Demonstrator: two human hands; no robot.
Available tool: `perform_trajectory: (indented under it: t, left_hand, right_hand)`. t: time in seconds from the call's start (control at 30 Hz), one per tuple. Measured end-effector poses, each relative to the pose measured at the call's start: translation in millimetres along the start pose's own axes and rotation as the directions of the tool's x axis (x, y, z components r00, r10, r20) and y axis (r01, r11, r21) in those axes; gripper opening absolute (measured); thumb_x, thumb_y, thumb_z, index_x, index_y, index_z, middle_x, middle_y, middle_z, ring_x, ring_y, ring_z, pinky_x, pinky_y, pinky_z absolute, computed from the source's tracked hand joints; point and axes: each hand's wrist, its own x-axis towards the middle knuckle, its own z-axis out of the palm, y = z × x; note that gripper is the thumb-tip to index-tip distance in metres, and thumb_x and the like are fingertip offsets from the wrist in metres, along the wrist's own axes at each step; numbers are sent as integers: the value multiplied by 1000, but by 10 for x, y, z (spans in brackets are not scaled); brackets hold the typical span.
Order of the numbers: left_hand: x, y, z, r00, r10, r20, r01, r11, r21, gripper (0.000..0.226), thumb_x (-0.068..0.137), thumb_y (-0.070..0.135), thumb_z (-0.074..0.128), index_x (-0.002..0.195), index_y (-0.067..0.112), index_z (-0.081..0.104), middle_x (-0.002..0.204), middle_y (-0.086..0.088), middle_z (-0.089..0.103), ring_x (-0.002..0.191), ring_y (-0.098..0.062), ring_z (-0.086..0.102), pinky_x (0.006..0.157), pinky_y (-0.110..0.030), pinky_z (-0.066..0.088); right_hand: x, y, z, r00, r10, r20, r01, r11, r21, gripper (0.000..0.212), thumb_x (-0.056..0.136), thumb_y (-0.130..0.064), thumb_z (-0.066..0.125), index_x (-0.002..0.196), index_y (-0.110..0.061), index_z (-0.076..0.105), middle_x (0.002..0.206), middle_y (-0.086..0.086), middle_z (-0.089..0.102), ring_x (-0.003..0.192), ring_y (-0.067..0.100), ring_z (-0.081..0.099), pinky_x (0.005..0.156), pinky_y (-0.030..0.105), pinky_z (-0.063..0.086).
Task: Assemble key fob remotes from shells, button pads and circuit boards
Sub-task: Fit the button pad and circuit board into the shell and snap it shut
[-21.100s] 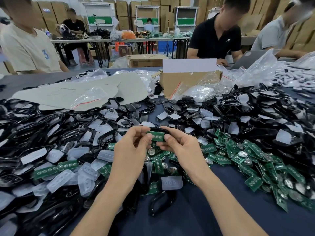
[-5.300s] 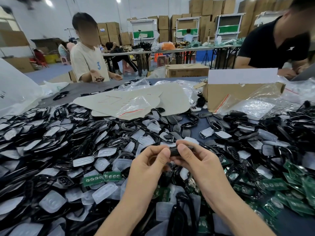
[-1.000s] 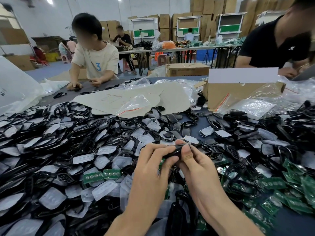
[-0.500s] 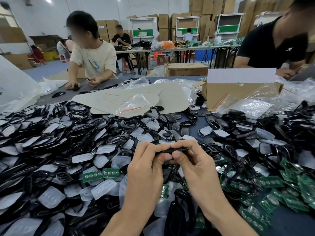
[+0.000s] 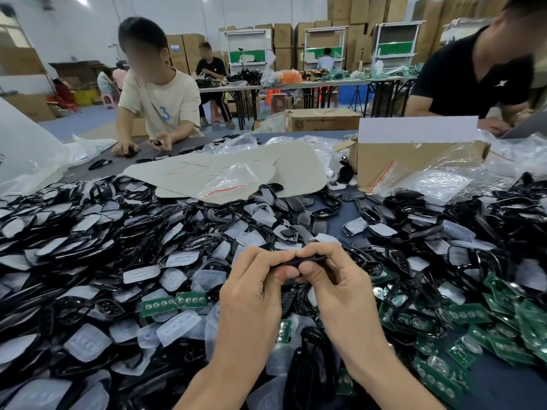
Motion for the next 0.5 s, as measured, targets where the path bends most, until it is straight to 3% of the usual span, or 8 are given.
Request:
perform_trajectory:
  t: [0.13,0.3,0.5]
  left_hand:
    - [12,-24,6,1000,6,-16,-6,1000,-30,22,89,-4,66,103,12,73,96,5,64,90,-7,63,77,-9,46]
    - [14,-26,-6,999,-27,23,28,998,-61,15,94,18,62,106,18,71,100,13,61,95,-10,64,80,-13,47]
    - [-3,-85,-8,993,45,109,-50,998,42,20,97,17,58,114,14,67,109,9,61,102,-6,61,86,-14,47]
  right_hand:
    - [6,-53,-4,1000,19,14,-20,997,79,11,91,-26,65,96,-34,71,98,-3,75,94,17,72,84,21,55]
    - [30,-55,-29,998,61,0,-60,988,139,10,86,-30,71,95,-35,69,95,3,73,90,20,72,80,21,56]
    - [23,-28,-94,999,2,32,-1,998,-55,17,94,-23,69,100,-39,67,101,-11,74,98,12,71,84,21,54]
